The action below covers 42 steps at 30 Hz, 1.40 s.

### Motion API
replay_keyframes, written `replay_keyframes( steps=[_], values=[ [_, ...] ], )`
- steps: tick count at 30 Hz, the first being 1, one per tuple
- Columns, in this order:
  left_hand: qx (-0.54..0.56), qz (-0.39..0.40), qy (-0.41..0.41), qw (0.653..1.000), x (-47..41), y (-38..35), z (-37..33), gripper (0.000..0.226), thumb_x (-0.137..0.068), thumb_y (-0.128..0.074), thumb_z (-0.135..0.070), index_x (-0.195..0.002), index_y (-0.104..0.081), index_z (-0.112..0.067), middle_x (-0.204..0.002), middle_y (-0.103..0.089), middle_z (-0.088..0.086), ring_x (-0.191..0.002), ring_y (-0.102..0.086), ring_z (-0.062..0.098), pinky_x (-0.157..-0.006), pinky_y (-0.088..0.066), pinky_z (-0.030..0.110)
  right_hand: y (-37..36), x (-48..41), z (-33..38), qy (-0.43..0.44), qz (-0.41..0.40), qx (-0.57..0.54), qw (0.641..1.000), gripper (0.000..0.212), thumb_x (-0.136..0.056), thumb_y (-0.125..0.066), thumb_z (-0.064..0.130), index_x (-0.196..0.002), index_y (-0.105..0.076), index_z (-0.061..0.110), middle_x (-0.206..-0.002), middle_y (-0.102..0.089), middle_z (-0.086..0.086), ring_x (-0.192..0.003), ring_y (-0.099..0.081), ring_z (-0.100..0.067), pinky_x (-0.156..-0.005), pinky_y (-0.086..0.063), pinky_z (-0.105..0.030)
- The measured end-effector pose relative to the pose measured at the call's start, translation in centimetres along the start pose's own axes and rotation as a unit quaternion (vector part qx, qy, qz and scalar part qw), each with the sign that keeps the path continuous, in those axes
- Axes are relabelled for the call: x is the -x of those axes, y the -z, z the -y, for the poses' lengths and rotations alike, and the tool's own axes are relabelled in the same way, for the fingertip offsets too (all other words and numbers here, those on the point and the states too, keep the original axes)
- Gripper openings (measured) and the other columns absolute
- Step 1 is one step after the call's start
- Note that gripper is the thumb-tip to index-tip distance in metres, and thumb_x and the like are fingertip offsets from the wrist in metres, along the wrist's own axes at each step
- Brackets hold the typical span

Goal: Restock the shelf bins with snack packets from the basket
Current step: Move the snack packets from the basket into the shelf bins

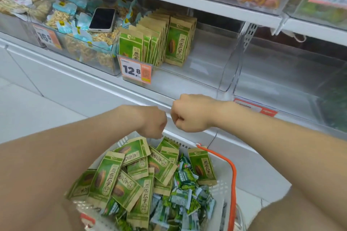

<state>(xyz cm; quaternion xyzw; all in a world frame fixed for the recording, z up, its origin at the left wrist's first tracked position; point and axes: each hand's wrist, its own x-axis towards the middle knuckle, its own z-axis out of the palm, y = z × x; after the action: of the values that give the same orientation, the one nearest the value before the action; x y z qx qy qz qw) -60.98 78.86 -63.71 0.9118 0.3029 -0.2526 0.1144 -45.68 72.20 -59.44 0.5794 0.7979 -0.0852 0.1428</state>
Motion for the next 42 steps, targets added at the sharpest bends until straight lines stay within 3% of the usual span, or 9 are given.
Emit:
replay_keyframes(
  steps=[4, 8, 13, 20, 26, 30, 33, 37, 42],
  values=[
    [-0.089, 0.088, -0.033, 0.992, -3.0, -5.6, -2.9, 0.020, -0.103, -0.051, -0.023, -0.098, -0.065, -0.009, -0.100, -0.064, 0.007, -0.093, -0.063, 0.030, -0.085, -0.056, 0.042, -2.4, 0.3, -0.5, -0.030, 0.102, -0.006, 0.994, 0.025, -0.086, -0.047, 0.012, -0.081, -0.070, 0.005, -0.075, -0.069, -0.015, -0.067, -0.059, -0.033, -0.058, -0.052, -0.039],
    [-0.132, 0.127, -0.061, 0.981, -4.8, -9.7, -4.3, 0.031, -0.103, -0.060, -0.017, -0.133, -0.057, -0.009, -0.125, -0.063, 0.011, -0.111, -0.065, 0.032, -0.087, -0.055, 0.042, -4.6, 0.9, -1.3, -0.042, 0.158, -0.022, 0.986, 0.033, -0.093, -0.045, 0.014, -0.107, -0.072, 0.000, -0.105, -0.073, -0.019, -0.095, -0.069, -0.040, -0.073, -0.059, -0.045],
    [-0.184, 0.103, -0.072, 0.975, -5.4, -12.3, -4.9, 0.074, -0.097, -0.064, -0.005, -0.160, -0.026, -0.012, -0.152, -0.044, 0.016, -0.136, -0.047, 0.040, -0.111, -0.043, 0.056, -5.7, 1.5, -1.7, -0.039, 0.184, -0.001, 0.982, 0.038, -0.097, -0.046, 0.019, -0.123, -0.070, 0.005, -0.122, -0.071, -0.018, -0.112, -0.067, -0.038, -0.090, -0.058, -0.050],
    [-0.237, 0.053, -0.107, 0.964, -6.0, -12.4, -4.8, 0.037, -0.096, -0.067, -0.008, -0.130, -0.060, -0.018, -0.128, -0.064, 0.008, -0.120, -0.057, 0.032, -0.100, -0.048, 0.051, -5.1, 1.7, -1.6, -0.030, 0.173, 0.011, 0.984, 0.038, -0.099, -0.046, 0.022, -0.126, -0.069, 0.009, -0.123, -0.070, -0.017, -0.111, -0.068, -0.036, -0.090, -0.057, -0.048],
    [-0.276, 0.052, -0.134, 0.950, -4.9, -12.5, -5.0, 0.023, -0.099, -0.068, -0.018, -0.122, -0.069, -0.018, -0.133, -0.060, 0.008, -0.125, -0.053, 0.031, -0.104, -0.042, 0.051, -3.5, 2.3, -0.6, -0.021, 0.164, 0.005, 0.986, 0.036, -0.102, -0.046, 0.023, -0.125, -0.069, 0.010, -0.117, -0.071, -0.015, -0.108, -0.068, -0.033, -0.085, -0.057, -0.042],
    [-0.124, -0.022, -0.134, 0.983, -4.6, -10.5, -4.4, 0.013, -0.098, -0.070, -0.023, -0.110, -0.070, -0.027, -0.128, -0.058, -0.001, -0.126, -0.051, 0.023, -0.108, -0.042, 0.046, -2.3, 3.0, -0.4, -0.021, 0.154, -0.001, 0.988, 0.033, -0.103, -0.046, 0.023, -0.123, -0.070, 0.013, -0.110, -0.072, -0.010, -0.111, -0.065, -0.033, -0.090, -0.057, -0.047],
    [0.101, -0.092, -0.112, 0.984, -4.4, -8.8, -3.1, 0.009, -0.098, -0.069, -0.023, -0.094, -0.063, -0.028, -0.101, -0.062, -0.011, -0.104, -0.061, 0.018, -0.092, -0.049, 0.038, -1.3, 3.7, -0.6, -0.027, 0.141, -0.015, 0.989, 0.031, -0.103, -0.046, 0.024, -0.121, -0.070, 0.017, -0.108, -0.072, -0.004, -0.107, -0.065, -0.028, -0.092, -0.056, -0.044],
    [0.331, -0.136, -0.090, 0.929, -2.9, -5.8, -3.1, 0.020, -0.102, -0.063, -0.018, -0.088, -0.052, -0.026, -0.077, -0.059, -0.007, -0.072, -0.055, 0.015, -0.075, -0.047, 0.035, -0.3, 4.6, -1.4, -0.046, 0.071, -0.031, 0.996, 0.034, -0.100, -0.049, 0.023, -0.131, -0.064, 0.023, -0.110, -0.063, -0.002, -0.116, -0.055, -0.023, -0.096, -0.051, -0.039],
    [0.553, -0.158, -0.086, 0.813, 0.0, -2.5, -3.3, 0.014, -0.107, -0.059, -0.023, -0.095, -0.053, -0.018, -0.070, -0.056, -0.007, -0.073, -0.053, 0.017, -0.069, -0.048, 0.035, 0.9, 5.3, -2.4, -0.073, -0.184, -0.093, 0.976, 0.031, -0.092, -0.056, 0.026, -0.122, -0.067, 0.028, -0.095, -0.072, 0.008, -0.090, -0.058, -0.016, -0.087, -0.055, -0.041]
  ],
)
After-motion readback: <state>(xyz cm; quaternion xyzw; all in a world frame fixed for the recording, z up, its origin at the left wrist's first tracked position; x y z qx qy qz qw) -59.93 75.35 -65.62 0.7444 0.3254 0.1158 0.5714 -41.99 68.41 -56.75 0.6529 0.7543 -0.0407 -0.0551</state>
